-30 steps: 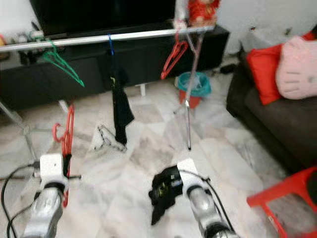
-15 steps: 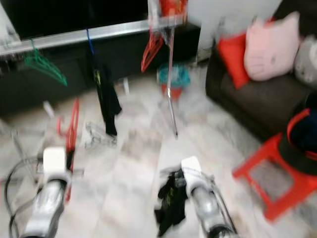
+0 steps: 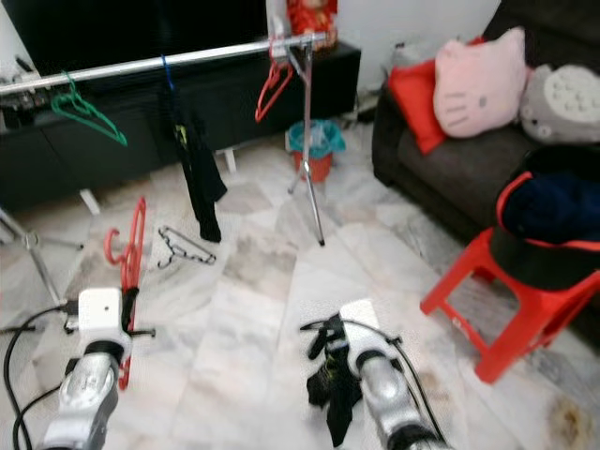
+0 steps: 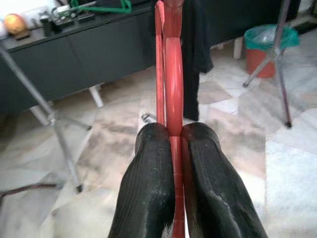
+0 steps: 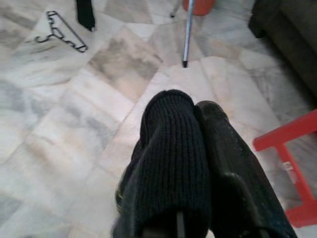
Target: Hang hanger
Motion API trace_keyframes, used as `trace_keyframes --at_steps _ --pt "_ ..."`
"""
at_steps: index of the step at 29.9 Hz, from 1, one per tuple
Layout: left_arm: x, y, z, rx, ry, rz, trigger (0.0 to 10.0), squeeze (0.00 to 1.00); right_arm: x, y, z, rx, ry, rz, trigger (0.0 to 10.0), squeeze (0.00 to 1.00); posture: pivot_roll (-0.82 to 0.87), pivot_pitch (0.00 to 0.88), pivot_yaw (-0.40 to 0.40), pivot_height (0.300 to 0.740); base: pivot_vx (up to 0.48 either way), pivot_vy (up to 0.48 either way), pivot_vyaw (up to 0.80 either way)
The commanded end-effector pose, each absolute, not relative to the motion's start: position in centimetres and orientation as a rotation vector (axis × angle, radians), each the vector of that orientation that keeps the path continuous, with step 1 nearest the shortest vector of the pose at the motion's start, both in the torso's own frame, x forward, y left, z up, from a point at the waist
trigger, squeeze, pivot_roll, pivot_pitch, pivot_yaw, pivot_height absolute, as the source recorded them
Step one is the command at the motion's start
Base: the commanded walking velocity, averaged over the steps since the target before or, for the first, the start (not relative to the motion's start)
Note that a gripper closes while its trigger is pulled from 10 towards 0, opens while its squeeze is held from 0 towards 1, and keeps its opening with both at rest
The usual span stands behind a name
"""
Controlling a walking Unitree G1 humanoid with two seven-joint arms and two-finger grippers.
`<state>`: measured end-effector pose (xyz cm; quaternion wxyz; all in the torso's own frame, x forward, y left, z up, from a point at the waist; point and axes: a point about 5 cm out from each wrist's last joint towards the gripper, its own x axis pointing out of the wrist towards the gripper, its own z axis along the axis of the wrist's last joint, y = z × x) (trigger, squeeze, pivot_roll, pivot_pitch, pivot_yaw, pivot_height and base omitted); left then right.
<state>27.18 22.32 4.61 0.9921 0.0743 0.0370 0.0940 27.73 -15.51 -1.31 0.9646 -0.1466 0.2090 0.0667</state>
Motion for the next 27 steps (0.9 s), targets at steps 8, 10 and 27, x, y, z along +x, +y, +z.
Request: trace_keyframes --at_steps 8,10,27 --pt "27.11 22.27 4.61 0.137 0.074 0.201 10.0 0.00 27.85 -15.72 -1.11 -0.330 0.407 0.147 10.0 0.00 -0.06 0.000 0.031 0.736 -0.278 0.000 0.19" --pt "27.11 22.24 4.62 0.137 0.073 0.201 10.0 0.00 27.81 -15.68 -1.14 -0.340 0.405 0.151 10.0 0.00 -0.06 0.000 0.030 0.736 -0.249 0.000 0.80" --pt "27.09 22.12 4.62 0.138 0.071 0.199 10.0 0.00 27.72 -15.72 -1.32 -0.333 0.423 0.153 10.0 0.00 -0.06 0.000 0.028 0.736 -0.028 0.000 0.71"
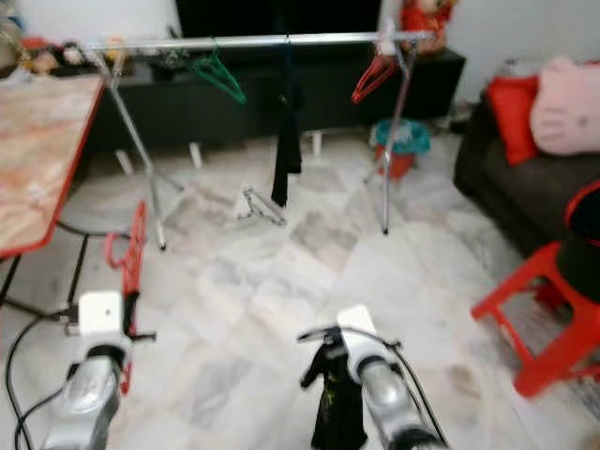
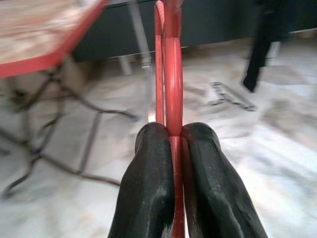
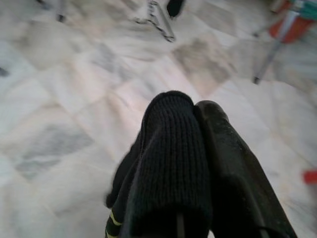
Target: Hang hanger
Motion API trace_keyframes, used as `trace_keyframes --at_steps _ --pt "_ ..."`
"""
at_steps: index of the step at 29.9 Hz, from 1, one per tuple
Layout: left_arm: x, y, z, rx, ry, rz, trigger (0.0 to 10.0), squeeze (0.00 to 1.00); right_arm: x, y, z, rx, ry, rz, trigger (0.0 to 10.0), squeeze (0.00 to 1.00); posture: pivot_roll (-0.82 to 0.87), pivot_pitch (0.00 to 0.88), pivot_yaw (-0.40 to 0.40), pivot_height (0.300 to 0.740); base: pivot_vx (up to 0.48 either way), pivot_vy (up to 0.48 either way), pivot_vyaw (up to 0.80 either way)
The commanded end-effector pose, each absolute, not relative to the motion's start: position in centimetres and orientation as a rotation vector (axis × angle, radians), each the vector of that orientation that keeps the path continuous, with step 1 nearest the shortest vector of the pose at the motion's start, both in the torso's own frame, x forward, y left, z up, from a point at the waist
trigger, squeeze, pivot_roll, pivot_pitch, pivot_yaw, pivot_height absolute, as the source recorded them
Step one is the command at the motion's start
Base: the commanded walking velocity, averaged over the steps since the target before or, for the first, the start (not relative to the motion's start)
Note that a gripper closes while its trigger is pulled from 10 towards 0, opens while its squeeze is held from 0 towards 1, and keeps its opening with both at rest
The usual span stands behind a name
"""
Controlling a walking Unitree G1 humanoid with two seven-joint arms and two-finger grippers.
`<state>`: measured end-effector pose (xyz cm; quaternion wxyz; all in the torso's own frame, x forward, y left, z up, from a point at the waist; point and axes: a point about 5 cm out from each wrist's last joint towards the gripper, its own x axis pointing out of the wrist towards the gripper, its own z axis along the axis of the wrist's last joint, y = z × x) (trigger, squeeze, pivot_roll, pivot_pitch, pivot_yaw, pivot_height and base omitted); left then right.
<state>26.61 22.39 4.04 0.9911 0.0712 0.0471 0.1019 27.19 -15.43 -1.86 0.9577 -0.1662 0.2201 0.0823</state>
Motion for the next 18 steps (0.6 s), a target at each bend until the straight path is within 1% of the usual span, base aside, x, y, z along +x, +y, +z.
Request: trace_keyframes --at_steps 1,3,4,5,6,7,9,10,16,18 --pt "27.1 22.1 4.6 0.136 0.073 0.193 10.0 0.00 27.8 -15.8 -1.3 -0.332 0.424 0.150 10.0 0.00 -0.06 0.000 0.028 0.736 0.000 0.000 0.00" --pt "27.2 22.0 4.6 0.128 0.077 0.178 10.0 0.00 27.8 -15.8 -1.3 -0.333 0.424 0.147 10.0 0.00 -0.06 0.000 0.027 0.736 0.000 0.000 0.00" --pt "27.3 21.5 4.5 0.116 0.088 0.117 10.0 0.00 27.9 -15.9 -1.2 -0.337 0.424 0.141 10.0 0.00 -0.06 0.000 0.025 0.736 0.000 0.000 0.00" --pt "27.3 20.8 4.5 0.113 0.102 0.018 10.0 0.00 28.1 -16.1 -1.0 -0.332 0.421 0.131 10.0 0.00 -0.05 0.000 0.025 0.736 0.000 0.000 0.00" --pt "27.3 20.8 4.5 0.113 0.102 0.018 10.0 0.00 28.1 -16.1 -1.0 -0.332 0.421 0.131 10.0 0.00 -0.05 0.000 0.025 0.736 0.000 0.000 0.00" --pt "27.3 20.3 4.5 0.128 0.109 -0.050 10.0 0.00 28.4 -16.3 -0.8 -0.333 0.418 0.124 10.0 0.00 -0.05 0.000 0.025 0.736 0.000 0.000 0.00" --pt "27.2 19.9 4.6 0.147 0.118 -0.110 10.0 0.00 28.8 -16.6 -0.4 -0.338 0.410 0.110 10.0 0.00 -0.05 0.000 0.026 0.736 0.000 0.000 0.00" --pt "27.2 19.9 4.6 0.147 0.118 -0.110 10.0 0.00 28.8 -16.6 -0.4 -0.338 0.410 0.110 10.0 0.00 -0.05 0.000 0.026 0.736 0.000 0.000 0.00" --pt "27.7 20.1 5.3 0.175 0.145 -0.227 10.0 0.00 31.0 -17.7 1.9 -0.399 0.348 0.084 10.0 0.00 -0.05 0.000 0.022 0.736 0.000 0.000 0.00" --pt "27.7 20.1 5.4 0.179 0.147 -0.236 10.0 0.00 31.2 -17.8 2.1 -0.406 0.345 0.082 10.0 0.00 -0.05 0.000 0.022 0.736 0.000 0.000 0.00"
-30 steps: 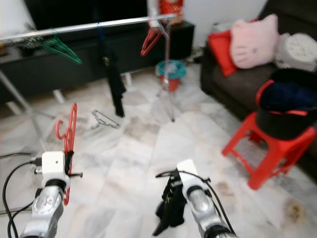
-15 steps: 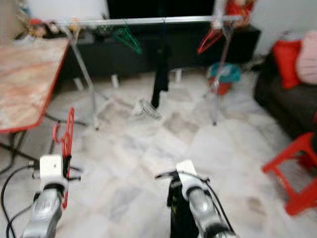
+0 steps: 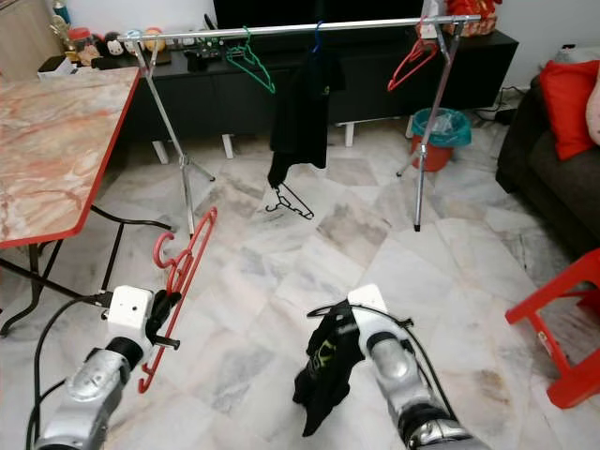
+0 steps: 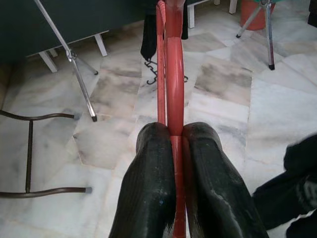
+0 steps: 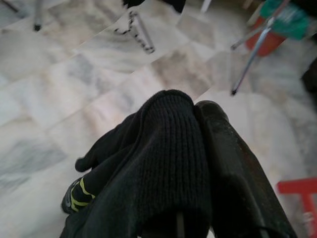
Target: Hang hanger
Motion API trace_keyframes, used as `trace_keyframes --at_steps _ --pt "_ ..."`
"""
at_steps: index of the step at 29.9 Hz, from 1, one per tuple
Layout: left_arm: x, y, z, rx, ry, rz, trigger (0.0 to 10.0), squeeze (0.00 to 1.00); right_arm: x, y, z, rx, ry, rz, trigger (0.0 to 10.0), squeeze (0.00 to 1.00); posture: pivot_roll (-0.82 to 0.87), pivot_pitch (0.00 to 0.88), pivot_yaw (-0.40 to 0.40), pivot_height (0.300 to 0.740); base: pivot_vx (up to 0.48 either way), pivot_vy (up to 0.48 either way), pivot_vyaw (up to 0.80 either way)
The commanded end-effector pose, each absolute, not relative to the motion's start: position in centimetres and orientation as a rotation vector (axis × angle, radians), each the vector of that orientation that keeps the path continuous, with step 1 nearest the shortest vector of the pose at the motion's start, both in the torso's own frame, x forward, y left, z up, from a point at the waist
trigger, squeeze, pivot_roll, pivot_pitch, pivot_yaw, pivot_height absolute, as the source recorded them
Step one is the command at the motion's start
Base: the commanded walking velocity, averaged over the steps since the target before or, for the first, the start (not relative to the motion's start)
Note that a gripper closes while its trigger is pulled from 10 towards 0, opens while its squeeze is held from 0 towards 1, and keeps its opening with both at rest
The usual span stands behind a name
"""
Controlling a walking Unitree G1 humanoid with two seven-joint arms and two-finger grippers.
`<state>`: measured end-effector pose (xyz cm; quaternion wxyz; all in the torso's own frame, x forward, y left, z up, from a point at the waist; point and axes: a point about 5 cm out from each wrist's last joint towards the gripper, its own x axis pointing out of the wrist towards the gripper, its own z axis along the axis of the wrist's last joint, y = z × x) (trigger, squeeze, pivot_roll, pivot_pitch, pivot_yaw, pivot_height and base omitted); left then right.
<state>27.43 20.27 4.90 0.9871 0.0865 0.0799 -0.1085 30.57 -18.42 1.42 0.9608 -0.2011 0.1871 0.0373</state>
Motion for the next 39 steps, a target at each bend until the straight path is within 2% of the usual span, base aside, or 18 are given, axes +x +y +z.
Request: trace_keyframes --at_steps 1,6,8,14,20,24,28,33,39 --pt "27.7 19.9 5.5 0.208 0.187 -0.331 10.0 0.00 32.2 -18.8 3.2 -0.433 0.340 0.034 10.0 0.00 -0.04 0.000 0.021 0.736 0.000 0.000 0.00" --pt "27.5 19.6 5.5 0.251 0.256 -0.461 10.0 0.00 33.7 -19.8 5.2 -0.434 0.315 -0.039 10.0 0.00 -0.04 0.000 0.023 0.736 0.000 0.000 0.00" --pt "27.2 19.5 5.5 0.298 0.315 -0.572 10.0 0.00 35.1 -20.3 7.2 -0.450 0.264 -0.068 10.0 0.00 -0.05 0.000 0.025 0.736 0.000 0.000 0.00" --pt "26.8 19.4 5.8 0.324 0.364 -0.670 10.0 0.00 35.9 -20.6 8.5 -0.478 0.248 -0.081 10.0 0.00 -0.05 0.000 0.026 0.736 0.000 0.000 0.00" --pt "26.4 19.3 6.8 0.281 0.423 -0.815 10.0 0.00 37.1 -19.5 9.9 -0.384 0.265 -0.024 10.0 0.00 -0.05 0.000 0.025 0.736 0.000 0.000 0.00" --pt "25.7 18.5 8.4 0.123 0.420 -0.947 10.0 0.00 37.5 -19.2 10.5 -0.406 0.265 -0.053 10.0 0.00 -0.05 0.000 0.022 0.736 0.000 0.000 0.00" --pt "25.4 17.5 10.1 0.062 0.378 -1.046 10.0 0.00 37.6 -18.6 10.2 -0.376 0.289 -0.065 10.0 0.00 -0.04 0.000 0.019 0.736 0.000 0.000 0.00" --pt "25.4 16.6 11.1 0.026 0.350 -1.095 10.0 0.00 37.5 -18.1 9.9 -0.371 0.305 -0.069 10.0 0.00 -0.04 0.000 0.020 0.736 0.000 0.000 0.00" --pt "24.5 15.9 11.4 0.058 0.420 -1.197 10.0 0.00 37.5 -17.8 9.8 -0.348 0.324 -0.095 10.0 0.00 -0.04 0.000 0.023 0.736 0.000 0.000 0.00"
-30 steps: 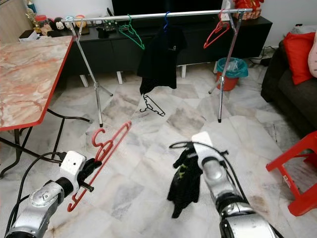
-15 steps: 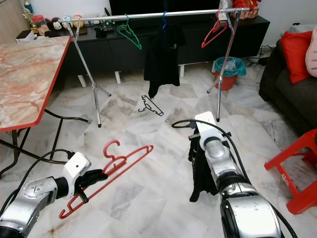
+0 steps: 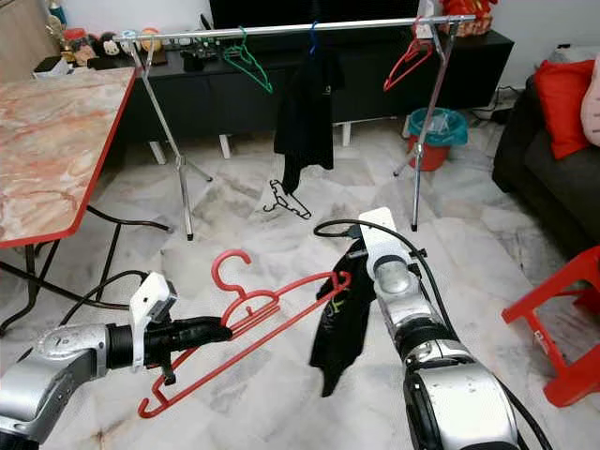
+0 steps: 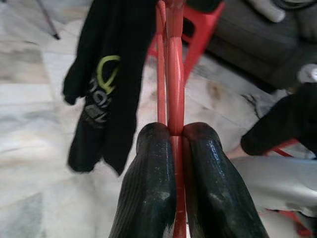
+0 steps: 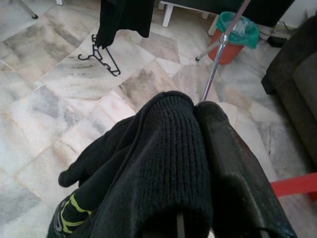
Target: Hang hanger
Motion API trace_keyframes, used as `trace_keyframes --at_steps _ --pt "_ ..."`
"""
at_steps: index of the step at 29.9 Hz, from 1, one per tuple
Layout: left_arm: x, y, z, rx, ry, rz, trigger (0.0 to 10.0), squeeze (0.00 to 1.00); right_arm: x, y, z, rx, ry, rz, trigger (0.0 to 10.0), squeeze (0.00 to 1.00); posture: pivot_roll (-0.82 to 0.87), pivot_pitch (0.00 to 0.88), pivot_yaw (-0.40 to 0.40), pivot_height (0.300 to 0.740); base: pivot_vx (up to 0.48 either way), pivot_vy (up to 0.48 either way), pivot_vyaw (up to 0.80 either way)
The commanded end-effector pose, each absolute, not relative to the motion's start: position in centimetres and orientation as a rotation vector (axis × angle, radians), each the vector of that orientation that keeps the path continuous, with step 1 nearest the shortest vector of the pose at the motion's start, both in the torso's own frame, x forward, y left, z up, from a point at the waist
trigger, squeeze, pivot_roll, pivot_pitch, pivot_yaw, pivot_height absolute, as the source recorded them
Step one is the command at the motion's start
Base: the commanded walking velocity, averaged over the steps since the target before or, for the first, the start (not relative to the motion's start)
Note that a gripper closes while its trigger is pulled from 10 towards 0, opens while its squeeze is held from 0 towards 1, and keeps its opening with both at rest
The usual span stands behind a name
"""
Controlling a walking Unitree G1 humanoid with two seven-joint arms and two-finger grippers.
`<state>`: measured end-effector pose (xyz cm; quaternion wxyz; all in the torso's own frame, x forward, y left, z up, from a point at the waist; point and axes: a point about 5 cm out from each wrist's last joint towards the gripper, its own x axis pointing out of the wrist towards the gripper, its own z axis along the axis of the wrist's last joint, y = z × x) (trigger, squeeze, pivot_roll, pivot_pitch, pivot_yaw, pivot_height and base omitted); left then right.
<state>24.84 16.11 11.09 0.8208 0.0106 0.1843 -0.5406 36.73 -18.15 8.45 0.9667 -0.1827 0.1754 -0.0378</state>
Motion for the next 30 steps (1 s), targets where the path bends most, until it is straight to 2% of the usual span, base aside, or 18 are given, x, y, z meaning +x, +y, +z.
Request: trace_keyframes --at_steps 1,10,17,21,30 --pt "24.5 15.9 11.4 0.058 0.420 -1.197 10.0 0.00 37.5 -17.8 9.8 -0.348 0.324 -0.095 10.0 0.00 -0.04 0.000 0.023 0.736 0.000 0.000 0.00" --pt "24.5 15.2 11.8 0.094 0.429 -1.212 10.0 0.00 37.2 -17.4 8.9 -0.335 0.410 -0.086 10.0 0.00 -0.03 0.000 0.013 0.736 0.000 0.000 0.00" --pt "25.4 15.1 11.4 0.129 0.435 -1.130 10.0 0.00 37.6 -16.3 9.4 -0.294 0.400 -0.047 10.0 0.00 -0.04 0.000 0.011 0.736 0.000 0.000 0.00" --pt "26.8 15.4 11.4 0.125 0.399 -1.003 10.0 0.00 37.6 -15.8 9.4 -0.290 0.402 -0.017 10.0 0.00 -0.04 0.000 0.010 0.736 0.000 0.000 0.00" --pt "26.3 15.0 11.9 0.082 0.383 -1.055 10.0 0.00 37.4 -15.7 9.0 -0.290 0.415 -0.011 10.0 0.00 -0.03 0.000 0.009 0.736 0.000 0.000 0.00"
